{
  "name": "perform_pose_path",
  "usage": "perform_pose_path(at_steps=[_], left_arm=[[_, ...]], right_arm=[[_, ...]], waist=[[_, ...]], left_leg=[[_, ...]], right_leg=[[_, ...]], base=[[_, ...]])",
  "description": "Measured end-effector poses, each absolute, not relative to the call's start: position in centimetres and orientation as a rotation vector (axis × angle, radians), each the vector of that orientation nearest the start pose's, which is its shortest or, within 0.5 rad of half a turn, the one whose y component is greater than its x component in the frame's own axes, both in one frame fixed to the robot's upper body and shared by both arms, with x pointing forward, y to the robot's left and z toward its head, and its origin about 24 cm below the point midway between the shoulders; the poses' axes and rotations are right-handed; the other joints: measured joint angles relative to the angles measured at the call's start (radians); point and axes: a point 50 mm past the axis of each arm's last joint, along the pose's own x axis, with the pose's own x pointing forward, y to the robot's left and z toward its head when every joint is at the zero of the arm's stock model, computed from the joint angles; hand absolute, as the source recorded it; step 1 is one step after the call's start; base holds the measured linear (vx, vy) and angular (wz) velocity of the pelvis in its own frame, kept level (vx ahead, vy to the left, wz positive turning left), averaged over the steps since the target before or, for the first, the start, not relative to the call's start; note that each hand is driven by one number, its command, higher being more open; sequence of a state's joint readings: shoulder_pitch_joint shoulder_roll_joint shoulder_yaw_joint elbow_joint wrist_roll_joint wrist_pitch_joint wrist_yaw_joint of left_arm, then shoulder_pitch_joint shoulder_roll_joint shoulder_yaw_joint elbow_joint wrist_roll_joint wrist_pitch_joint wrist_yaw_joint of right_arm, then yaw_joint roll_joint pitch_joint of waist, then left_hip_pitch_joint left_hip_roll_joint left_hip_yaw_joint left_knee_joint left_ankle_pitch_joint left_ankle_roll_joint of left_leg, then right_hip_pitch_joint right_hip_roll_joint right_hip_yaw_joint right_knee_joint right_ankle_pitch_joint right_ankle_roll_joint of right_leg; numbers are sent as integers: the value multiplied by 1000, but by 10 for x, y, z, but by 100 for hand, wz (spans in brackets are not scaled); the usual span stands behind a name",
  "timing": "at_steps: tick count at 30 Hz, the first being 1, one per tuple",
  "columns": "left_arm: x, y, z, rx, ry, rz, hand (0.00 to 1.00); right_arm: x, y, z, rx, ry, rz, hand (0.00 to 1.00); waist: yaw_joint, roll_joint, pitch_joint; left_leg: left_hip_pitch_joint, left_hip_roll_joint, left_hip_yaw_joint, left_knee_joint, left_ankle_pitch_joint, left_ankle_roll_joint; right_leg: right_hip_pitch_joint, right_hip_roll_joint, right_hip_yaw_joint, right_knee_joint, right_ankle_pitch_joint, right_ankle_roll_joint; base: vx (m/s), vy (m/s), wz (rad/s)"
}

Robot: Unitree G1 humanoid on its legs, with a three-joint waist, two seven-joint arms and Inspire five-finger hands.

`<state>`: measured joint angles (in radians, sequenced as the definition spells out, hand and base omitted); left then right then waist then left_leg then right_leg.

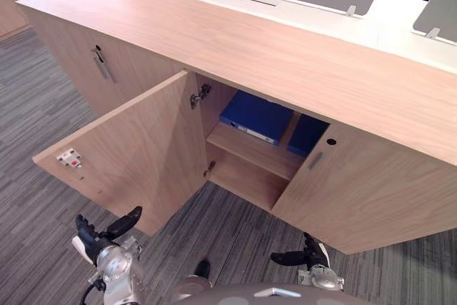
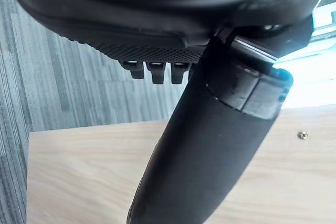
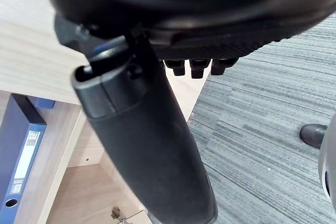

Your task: Walk over to the cabinet, pick up the folder, carry it to the office cabinet, place the folder inside the office cabinet, then close the office cabinet door

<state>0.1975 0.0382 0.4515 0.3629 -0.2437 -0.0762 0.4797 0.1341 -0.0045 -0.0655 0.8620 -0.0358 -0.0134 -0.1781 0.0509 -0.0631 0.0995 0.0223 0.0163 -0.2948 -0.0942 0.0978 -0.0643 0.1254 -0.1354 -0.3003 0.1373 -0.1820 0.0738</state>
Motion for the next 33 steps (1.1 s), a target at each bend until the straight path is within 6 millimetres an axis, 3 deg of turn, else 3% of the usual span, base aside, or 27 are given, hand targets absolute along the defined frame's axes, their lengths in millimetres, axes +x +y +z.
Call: perform_pose_path(at_steps=[7, 9, 11, 12, 14, 16, 18, 20, 21, 25, 33], left_arm=[[131, 291, -53, -97, 403, 1051, 100], [131, 292, -52, -94, 399, 1050, 100], [127, 322, -33, -55, 341, 1103, 100], [126, 348, -15, -2, 271, 1124, 100], [130, 378, 17, 129, 173, 1113, 100], [132, 389, 35, 146, 85, 1130, 100], [123, 428, 50, 114, 43, 1206, 100], [127, 452, 62, 102, 64, 1248, 100], [130, 458, 72, 185, 90, 1247, 100], [145, 451, 79, 320, 113, 1148, 100], [164, 440, 76, 342, 120, 1063, 100]], right_arm=[[112, -174, -149, -83, 983, -246, 100], [111, -173, -149, -82, 985, -246, 100], [109, -176, -150, -90, 993, -240, 100], [107, -179, -150, -90, 995, -235, 100], [101, -190, -151, -97, 1009, -260, 100], [99, -196, -150, -111, 1011, -271, 100], [99, -200, -150, -99, 1008, -265, 100], [94, -199, -152, -97, 1027, -253, 100], [94, -198, -152, -96, 1029, -246, 100], [94, -199, -152, -99, 1028, -249, 100], [97, -203, -151, -91, 1020, -268, 100]], waist=[[3, -6, -4], [4, 5, 1], [1, 0, -6], [6, -2, -6], [28, 4, -6], [38, 15, -1], [35, 28, -1], [37, 25, -3], [39, 24, -4], [39, 31, -6], [23, 30, -7]], left_leg=[[-8, -7, -13, 0, 2, 0], [-7, -8, -16, 0, 2, 0], [-15, -5, -18, 0, -2, -2], [-7, -3, -17, 1, -2, -2], [-6, -4, -16, 5, -2, -2], [-6, -6, -16, 2, -2, -2], [0, -3, -11, 0, -5, 2], [10, 1, -9, 0, -11, 6], [8, 5, -8, 0, -11, 5], [8, 8, 2, -1, -17, 0], [4, 10, 19, 0, -22, -8]], right_leg=[[4, -2, -13, -6, 5, 9], [13, -2, -19, -13, 6, 9], [17, 3, -24, -22, 6, 9], [19, 5, -24, -22, 6, 9], [21, 6, -16, -22, 6, 8], [20, 4, -11, -19, 8, 5], [27, 6, -4, -20, 8, 4], [36, 10, -1, -22, 7, 2], [34, 15, 6, -22, 2, -6], [29, 23, 35, -31, 0, -9], [29, 30, 65, -55, 12, -15]], base=[[20, -12, 6], [27, -23, 8], [18, -33, 5], [52, -39, 2], [55, -33, 1], [0, 0, 0], [-43, -11, -6], [-33, -37, -5], [-35, -46, -4], [-11, -16, -5], [65, -25, -5]])
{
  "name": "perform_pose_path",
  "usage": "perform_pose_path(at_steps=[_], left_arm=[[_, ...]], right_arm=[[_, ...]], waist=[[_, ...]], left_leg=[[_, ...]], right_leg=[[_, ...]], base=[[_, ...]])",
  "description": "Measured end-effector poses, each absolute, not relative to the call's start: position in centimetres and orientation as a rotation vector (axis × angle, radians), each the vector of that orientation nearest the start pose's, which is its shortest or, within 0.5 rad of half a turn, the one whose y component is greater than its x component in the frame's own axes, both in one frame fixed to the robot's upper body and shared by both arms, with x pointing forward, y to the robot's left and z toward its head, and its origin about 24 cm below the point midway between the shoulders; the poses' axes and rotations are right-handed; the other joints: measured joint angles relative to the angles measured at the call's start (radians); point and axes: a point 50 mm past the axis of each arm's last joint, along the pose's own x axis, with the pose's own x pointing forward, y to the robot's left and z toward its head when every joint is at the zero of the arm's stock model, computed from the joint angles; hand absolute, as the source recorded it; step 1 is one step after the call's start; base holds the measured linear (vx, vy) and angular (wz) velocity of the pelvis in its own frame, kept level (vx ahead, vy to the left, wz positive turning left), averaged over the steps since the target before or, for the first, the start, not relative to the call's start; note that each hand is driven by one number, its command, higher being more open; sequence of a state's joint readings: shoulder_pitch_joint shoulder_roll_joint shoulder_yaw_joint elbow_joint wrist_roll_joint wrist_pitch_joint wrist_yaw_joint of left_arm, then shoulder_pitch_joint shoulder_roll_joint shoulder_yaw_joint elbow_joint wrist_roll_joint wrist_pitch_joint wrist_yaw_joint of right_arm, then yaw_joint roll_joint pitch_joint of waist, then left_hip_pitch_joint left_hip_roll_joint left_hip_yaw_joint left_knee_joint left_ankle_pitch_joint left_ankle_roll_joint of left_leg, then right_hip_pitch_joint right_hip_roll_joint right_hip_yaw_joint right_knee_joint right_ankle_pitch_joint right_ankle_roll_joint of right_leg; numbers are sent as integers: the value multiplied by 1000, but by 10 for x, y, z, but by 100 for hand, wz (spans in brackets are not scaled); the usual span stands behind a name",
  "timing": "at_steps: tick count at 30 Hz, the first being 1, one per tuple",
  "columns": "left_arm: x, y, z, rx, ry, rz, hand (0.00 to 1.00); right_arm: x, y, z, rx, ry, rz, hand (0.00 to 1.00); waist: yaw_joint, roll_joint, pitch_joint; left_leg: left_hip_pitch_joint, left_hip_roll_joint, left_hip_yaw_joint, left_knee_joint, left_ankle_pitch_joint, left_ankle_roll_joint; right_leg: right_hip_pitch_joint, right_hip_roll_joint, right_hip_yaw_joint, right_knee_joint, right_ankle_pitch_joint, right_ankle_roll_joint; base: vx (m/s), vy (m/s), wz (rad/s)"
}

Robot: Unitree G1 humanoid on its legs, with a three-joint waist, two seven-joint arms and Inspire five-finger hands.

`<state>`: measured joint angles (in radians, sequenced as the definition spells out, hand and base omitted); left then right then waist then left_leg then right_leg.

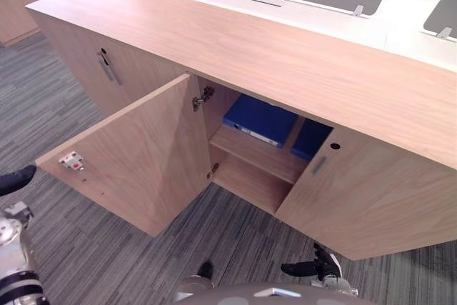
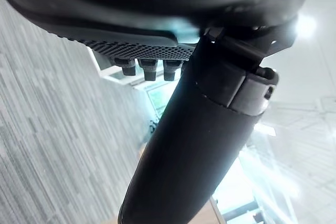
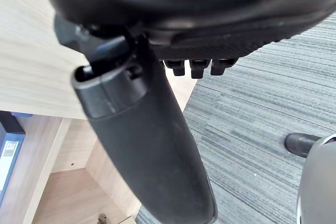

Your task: Walk over to the cabinet, pick up the folder, carry it to the office cabinet, place the folder inside the office cabinet, then close the office cabinet door

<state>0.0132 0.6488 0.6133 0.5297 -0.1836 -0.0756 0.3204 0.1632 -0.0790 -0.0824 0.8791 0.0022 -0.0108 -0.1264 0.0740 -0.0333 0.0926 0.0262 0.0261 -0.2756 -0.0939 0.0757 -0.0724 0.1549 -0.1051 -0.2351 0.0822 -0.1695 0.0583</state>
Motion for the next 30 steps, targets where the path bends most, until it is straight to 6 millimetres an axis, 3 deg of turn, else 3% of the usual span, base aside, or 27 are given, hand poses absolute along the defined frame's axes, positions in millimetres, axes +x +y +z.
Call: perform_pose_path(at_steps=[8, 22, 28, 30], left_arm=[[165, 430, 59, 302, 158, 1041, 100], [149, 398, 24, 218, 212, 989, 100], [138, 370, -5, 186, 307, 907, 100], [133, 351, -21, 152, 357, 858, 100]], right_arm=[[110, -204, -147, -83, 988, -266, 100], [96, -202, -151, -74, 1027, -268, 100], [101, -202, -150, -72, 1015, -267, 100], [102, -200, -150, -66, 1015, -265, 100]], waist=[[2, 0, 0], [3, -3, -1], [3, 1, 1], [3, 3, 2]], left_leg=[[9, 3, 43, 0, 0, 0], [2, -2, 57, 0, 0, 2], [7, 0, 68, 0, 0, 2], [11, 2, 73, 0, 0, 2]], right_leg=[[-3, 2, 54, 0, 2, -3], [2, -1, 67, -33, 19, 9], [1, -1, 74, -29, 19, 8], [1, 0, 79, -25, 19, 8]], base=[[13, -8, -4], [-22, -1, -2], [-7, -3, -4], [-42, -5, -5]])
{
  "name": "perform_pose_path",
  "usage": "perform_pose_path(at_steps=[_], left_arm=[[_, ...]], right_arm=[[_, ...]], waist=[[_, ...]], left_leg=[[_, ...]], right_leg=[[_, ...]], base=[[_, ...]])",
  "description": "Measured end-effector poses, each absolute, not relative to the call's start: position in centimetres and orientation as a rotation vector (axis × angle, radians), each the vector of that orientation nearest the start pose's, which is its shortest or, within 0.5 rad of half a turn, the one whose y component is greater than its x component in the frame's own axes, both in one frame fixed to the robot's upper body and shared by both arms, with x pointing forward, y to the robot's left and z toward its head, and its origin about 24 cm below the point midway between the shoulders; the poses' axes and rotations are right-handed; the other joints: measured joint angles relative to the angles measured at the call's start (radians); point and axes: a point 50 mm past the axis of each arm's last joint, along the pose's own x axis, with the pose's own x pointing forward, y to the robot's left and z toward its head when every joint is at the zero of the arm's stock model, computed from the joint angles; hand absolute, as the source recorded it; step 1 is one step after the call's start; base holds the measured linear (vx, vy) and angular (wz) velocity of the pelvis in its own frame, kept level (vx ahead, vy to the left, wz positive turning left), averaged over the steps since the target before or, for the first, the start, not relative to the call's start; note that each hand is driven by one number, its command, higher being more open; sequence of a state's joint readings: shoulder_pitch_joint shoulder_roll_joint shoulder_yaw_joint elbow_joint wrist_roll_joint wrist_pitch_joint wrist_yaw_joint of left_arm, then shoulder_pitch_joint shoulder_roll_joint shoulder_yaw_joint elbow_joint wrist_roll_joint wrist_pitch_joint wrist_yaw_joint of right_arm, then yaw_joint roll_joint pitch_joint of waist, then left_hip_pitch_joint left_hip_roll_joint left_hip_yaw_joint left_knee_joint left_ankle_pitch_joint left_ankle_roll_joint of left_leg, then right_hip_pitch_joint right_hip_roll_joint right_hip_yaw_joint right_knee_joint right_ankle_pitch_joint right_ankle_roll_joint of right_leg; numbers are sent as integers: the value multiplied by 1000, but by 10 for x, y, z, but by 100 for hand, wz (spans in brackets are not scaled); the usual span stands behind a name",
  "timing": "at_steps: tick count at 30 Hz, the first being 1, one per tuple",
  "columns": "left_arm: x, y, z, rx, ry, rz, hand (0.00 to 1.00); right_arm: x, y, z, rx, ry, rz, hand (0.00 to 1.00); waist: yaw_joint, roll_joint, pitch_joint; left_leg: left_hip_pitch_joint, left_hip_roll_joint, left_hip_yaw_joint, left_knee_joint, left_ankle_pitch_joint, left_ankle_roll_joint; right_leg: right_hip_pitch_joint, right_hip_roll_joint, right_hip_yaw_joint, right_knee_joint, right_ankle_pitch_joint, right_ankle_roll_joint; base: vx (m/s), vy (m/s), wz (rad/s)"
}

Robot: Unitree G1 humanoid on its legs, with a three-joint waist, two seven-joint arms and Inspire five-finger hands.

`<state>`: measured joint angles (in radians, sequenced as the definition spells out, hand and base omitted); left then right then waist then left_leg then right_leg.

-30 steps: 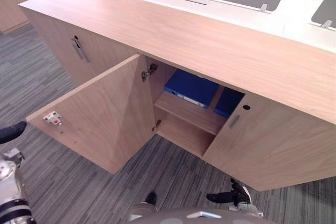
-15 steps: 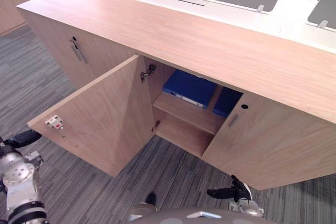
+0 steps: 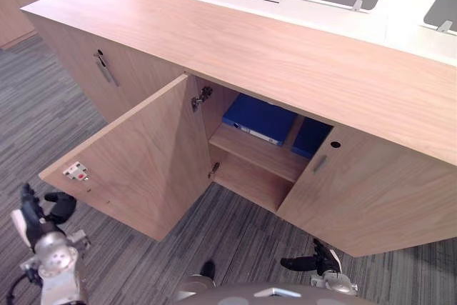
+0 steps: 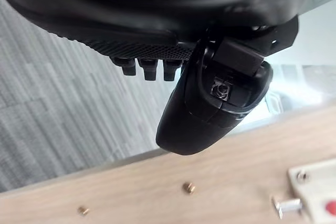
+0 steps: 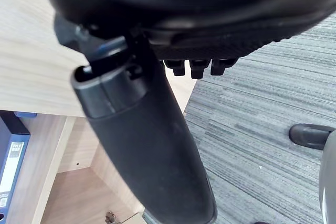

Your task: Walk over to the cabinet, pick up the folder, carry it to the office cabinet, place the folder inside the office cabinet, then close the office cabinet door

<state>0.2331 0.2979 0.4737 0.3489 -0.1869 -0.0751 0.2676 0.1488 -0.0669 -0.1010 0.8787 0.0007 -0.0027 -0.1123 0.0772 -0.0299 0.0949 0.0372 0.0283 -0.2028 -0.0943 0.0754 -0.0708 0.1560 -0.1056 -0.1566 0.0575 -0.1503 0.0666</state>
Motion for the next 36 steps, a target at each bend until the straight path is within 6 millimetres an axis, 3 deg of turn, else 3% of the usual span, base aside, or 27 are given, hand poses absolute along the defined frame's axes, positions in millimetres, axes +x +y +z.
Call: perform_pose_path(at_steps=[4, 6, 26, 36], left_arm=[[136, 314, -44, 69, 415, 755, 100], [132, 307, -49, 44, 434, 757, 100], [117, 302, -57, 44, 488, 755, 100], [93, 277, -67, 75, 565, 646, 100]], right_arm=[[97, -196, -152, -45, 1029, -273, 100], [92, -196, -153, -25, 1040, -297, 100], [88, -200, -154, -7, 1058, -339, 100], [88, -200, -154, -7, 1055, -343, 100]], waist=[[-10, 6, 4], [-11, 7, 4], [-25, 25, 3], [-26, 42, -2]], left_leg=[[4, 4, 12, 0, 0, 0], [6, 5, 18, 0, -1, 0], [10, 9, 90, 0, 2, 3], [5, -1, 106, 0, 11, 15]], right_leg=[[0, 1, 12, 6, 0, 0], [-1, 1, 18, 6, 0, 0], [-25, -7, 69, -5, 29, 21], [-37, -20, 83, -8, 41, 36]], base=[[-39, -5, -8], [-24, -2, -9], [-19, 9, -7], [-25, 12, -3]])
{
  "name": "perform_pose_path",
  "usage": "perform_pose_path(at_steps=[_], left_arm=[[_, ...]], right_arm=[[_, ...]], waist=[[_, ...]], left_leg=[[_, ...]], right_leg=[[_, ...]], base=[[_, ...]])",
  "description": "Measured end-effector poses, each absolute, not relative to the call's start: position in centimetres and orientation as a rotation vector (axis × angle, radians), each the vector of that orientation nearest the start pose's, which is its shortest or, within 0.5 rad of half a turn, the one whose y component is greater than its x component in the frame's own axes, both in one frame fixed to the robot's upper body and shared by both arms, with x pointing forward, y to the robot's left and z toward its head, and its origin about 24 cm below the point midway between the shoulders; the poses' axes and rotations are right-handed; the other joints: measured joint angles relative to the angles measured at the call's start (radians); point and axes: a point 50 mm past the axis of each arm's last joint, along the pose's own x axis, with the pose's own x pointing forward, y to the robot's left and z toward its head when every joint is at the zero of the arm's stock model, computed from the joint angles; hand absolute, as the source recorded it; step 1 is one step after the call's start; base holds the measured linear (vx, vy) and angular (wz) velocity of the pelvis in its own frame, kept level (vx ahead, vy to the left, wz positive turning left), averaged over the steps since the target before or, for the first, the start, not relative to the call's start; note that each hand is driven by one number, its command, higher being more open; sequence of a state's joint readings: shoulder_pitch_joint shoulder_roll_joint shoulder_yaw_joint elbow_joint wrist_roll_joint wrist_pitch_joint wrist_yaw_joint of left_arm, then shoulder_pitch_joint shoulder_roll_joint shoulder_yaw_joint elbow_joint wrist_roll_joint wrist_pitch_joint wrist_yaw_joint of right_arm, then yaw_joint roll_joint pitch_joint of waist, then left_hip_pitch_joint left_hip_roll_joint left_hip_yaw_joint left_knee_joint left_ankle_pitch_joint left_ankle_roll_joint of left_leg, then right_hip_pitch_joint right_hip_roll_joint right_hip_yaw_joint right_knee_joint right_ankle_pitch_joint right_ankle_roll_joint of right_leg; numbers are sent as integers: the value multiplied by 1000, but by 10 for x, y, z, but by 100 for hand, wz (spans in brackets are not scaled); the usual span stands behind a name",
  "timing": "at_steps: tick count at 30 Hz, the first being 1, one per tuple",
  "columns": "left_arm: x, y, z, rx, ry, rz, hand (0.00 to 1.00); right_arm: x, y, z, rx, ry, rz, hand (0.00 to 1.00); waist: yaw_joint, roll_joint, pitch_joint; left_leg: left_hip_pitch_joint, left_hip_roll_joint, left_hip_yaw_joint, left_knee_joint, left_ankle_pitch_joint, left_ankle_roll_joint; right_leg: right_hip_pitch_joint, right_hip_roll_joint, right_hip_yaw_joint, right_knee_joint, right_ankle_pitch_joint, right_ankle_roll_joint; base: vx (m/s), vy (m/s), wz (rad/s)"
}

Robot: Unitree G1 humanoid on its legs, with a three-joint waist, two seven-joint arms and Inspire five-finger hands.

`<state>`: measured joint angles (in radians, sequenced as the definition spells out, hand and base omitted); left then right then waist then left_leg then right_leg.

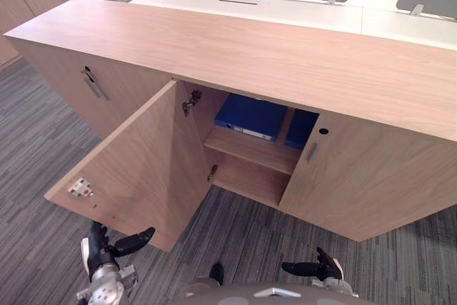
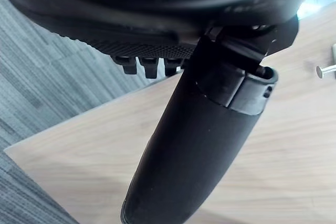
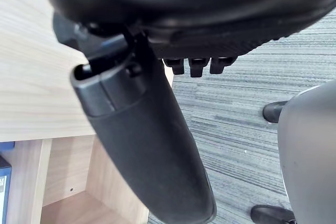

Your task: Walk over to the cabinet, pick up the folder, carry it to the office cabinet, place the folder inside the office cabinet, then close the office cabinet door

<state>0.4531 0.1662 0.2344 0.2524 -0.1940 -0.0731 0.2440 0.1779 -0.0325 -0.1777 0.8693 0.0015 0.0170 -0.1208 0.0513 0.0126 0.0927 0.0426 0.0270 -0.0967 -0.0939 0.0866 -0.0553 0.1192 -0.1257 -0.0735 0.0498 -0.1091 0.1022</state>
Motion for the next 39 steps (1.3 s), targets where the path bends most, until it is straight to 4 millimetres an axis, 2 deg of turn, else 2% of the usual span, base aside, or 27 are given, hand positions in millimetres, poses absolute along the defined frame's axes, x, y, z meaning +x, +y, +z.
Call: perform_pose_path(at_steps=[9, 15, 21, 22, 23, 24, 25, 26, 27, 31, 33, 36, 39], left_arm=[[72, 243, -77, 27, 643, 508, 100], [66, 219, -86, -48, 705, 397, 100], [60, 185, -95, -90, 789, 192, 100], [60, 174, -97, -87, 802, 107, 100], [60, 172, -97, -71, 800, 83, 100], [63, 173, -98, -46, 802, 27, 100], [76, 168, -98, -29, 781, -43, 100], [77, 167, -98, -27, 777, -49, 100], [96, 155, -95, -31, 730, -107, 100], [125, 127, -93, -34, 673, -220, 100], [149, 111, -86, -42, 613, -253, 100], [176, 104, -80, 3, 561, -239, 100], [193, 109, -76, 50, 531, -195, 100]], right_arm=[[87, -200, -153, -7, 1048, -343, 100], [87, -201, -152, -9, 1033, -343, 100], [89, -200, -151, -15, 1023, -334, 100], [90, -198, -151, -21, 1018, -323, 100], [91, -198, -150, -24, 1016, -317, 100], [92, -197, -150, -29, 1011, -309, 100], [92, -197, -150, -31, 1009, -314, 100], [93, -197, -149, -31, 1008, -314, 100], [94, -197, -148, -34, 999, -321, 100], [95, -197, -148, -33, 992, -323, 100], [98, -196, -146, -32, 978, -326, 100], [101, -196, -146, -34, 974, -329, 100], [104, -196, -145, -40, 968, -340, 100]], waist=[[0, 4, -2], [0, 6, -4], [-11, 6, -4], [-18, 9, -9], [-21, 10, -10], [-30, 12, -14], [-43, 12, -22], [-45, 12, -23], [-64, 12, -27], [-85, 12, -38], [-111, 11, -38], [-130, 12, -38], [-151, 11, -37]], left_leg=[[-7, -2, 0, 0, 7, -1], [-16, -2, 0, 0, 13, -3], [-17, 3, 9, 0, 13, -4], [-22, 8, 21, 0, 12, -4], [-23, 10, 27, 0, 12, -5], [-22, 18, 40, 0, 10, -8], [-19, 23, 55, 0, 9, -9], [-19, 24, 56, 0, 9, -9], [-17, 31, 65, 0, 8, -10], [-19, 44, 112, 0, 0, -17], [-19, 54, 134, 0, -6, -22], [-19, 69, 173, 5, -16, -27], [-21, 80, 196, 5, -26, -36]], right_leg=[[-4, -2, -1, -2, 5, 11], [-13, -2, -1, -1, 5, 10], [-20, 2, 10, 0, 5, 9], [-33, 7, 23, 3, 6, 7], [-37, 9, 30, 3, 7, 6], [-44, 16, 46, 3, 9, 4], [-49, 22, 58, 3, 12, -1], [-49, 23, 59, 3, 12, -2], [-53, 27, 69, 3, 15, -5], [-79, 43, 113, -2, 31, -10], [-90, 52, 135, -3, 37, -18], [-111, 68, 168, -3, 44, -27], [-124, 79, 191, -5, 47, -32]], base=[[-37, 8, 1], [0, 0, 0], [-6, -3, -6], [-7, -8, -19], [-5, -14, -32], [4, -20, -38], [4, -22, -32], [4, -29, -28], [0, -25, -27], [18, -13, -37], [24, -19, -30], [44, -16, -38], [60, -11, -28]])
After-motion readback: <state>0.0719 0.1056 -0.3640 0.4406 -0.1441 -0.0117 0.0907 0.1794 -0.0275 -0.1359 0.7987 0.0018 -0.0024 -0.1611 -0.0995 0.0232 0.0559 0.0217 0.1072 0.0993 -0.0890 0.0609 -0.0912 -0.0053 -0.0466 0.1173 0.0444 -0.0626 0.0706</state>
